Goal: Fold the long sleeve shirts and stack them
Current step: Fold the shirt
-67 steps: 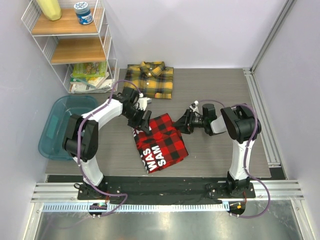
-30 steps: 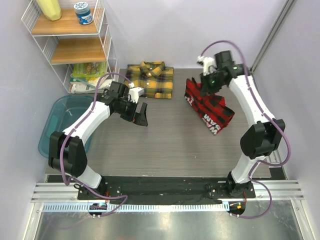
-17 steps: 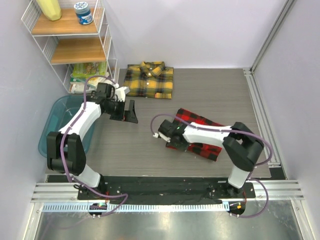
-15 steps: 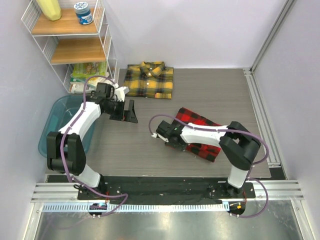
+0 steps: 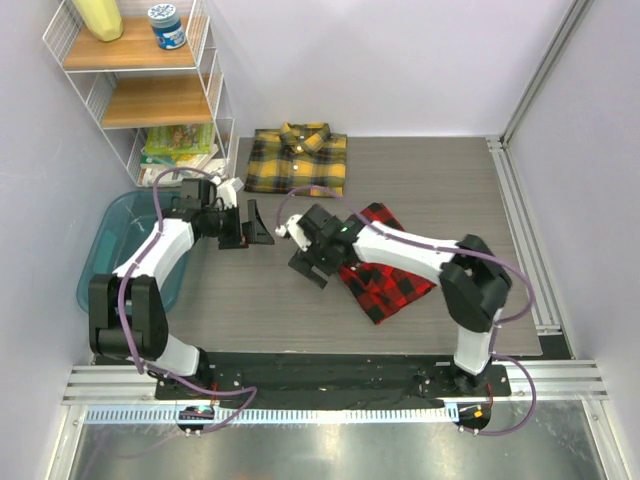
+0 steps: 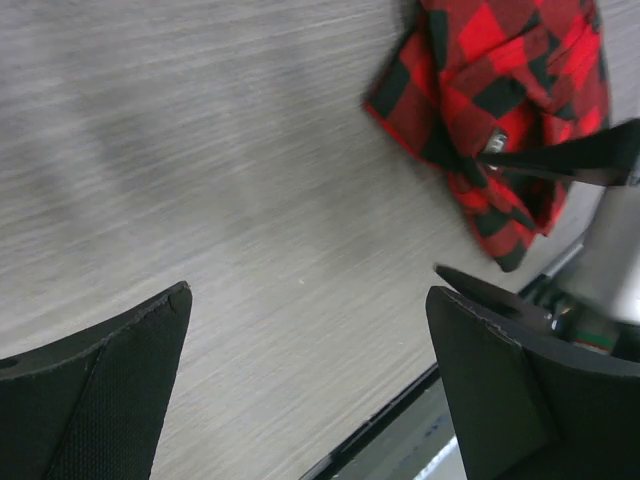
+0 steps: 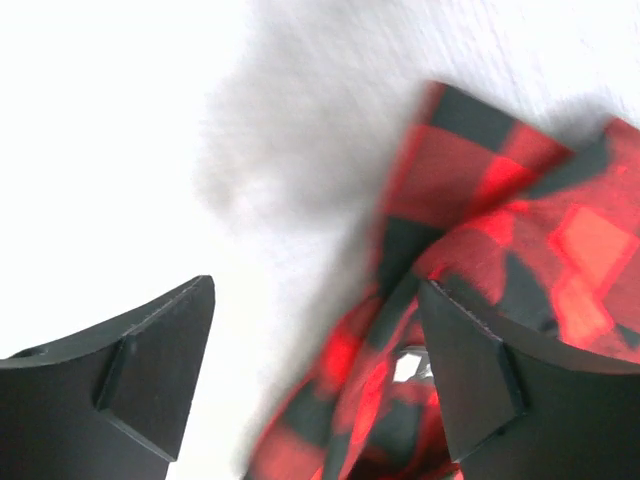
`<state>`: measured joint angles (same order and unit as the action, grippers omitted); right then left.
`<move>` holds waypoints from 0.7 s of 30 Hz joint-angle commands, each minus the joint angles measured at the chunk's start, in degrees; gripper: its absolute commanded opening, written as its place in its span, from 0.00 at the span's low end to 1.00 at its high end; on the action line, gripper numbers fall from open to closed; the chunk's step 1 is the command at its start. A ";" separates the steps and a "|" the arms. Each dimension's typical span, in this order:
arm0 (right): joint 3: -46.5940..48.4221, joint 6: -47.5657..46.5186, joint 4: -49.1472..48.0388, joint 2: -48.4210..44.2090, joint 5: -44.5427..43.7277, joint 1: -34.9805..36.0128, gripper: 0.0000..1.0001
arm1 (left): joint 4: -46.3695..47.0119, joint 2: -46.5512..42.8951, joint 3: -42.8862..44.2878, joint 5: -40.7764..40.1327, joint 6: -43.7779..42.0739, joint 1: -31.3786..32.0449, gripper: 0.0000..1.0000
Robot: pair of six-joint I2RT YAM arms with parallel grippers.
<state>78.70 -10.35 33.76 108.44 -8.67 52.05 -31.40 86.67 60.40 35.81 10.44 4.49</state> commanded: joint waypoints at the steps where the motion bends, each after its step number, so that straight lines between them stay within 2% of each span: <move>1: 4.36 1.65 4.02 -14.81 22.70 -6.77 0.84 | 11.06 -5.72 -5.89 6.54 10.03 -0.01 1.00; 2: 3.84 2.00 4.30 -15.97 27.60 -9.57 0.79 | 12.66 -6.16 -7.30 6.99 11.96 0.43 1.00; 3: 2.53 2.43 4.91 -16.85 28.52 -13.86 0.69 | 13.63 -6.51 -8.45 6.99 12.93 1.13 1.00; 4: 1.65 2.35 6.48 -18.08 28.27 -15.82 0.64 | 15.99 -6.60 -9.33 6.56 13.73 3.05 1.00; 6: -1.42 0.61 8.68 -18.70 26.95 -19.60 0.61 | 18.29 -5.91 -11.79 6.03 17.22 5.25 0.99; 8: -4.24 0.33 10.36 -20.37 28.61 -21.28 0.57 | 22.84 -3.45 -13.02 5.59 20.48 8.59 0.87; 9: -7.30 0.24 10.19 -21.16 28.70 -21.55 0.54 | 24.44 -2.48 -13.29 5.15 23.20 11.04 0.77; 11: -9.25 1.03 8.26 -22.49 29.93 -21.47 0.50 | 28.29 1.55 -13.03 4.97 26.02 13.08 0.69; 12: -9.87 2.08 6.69 -22.57 30.20 -21.55 0.49 | 29.19 3.05 -12.59 5.14 28.04 14.91 0.57; 15: -8.22 3.93 4.75 -20.21 31.86 -21.55 0.47 | 31.13 10.07 -9.79 5.32 31.90 16.86 0.38; 21: -7.76 3.67 4.74 -16.51 30.91 -21.64 0.43 | 39.56 18.79 -6.18 8.13 38.51 17.65 0.42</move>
<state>69.34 -7.16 40.23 91.74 21.65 30.74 -0.99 103.57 51.05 41.25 42.09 21.69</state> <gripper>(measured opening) 0.441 0.396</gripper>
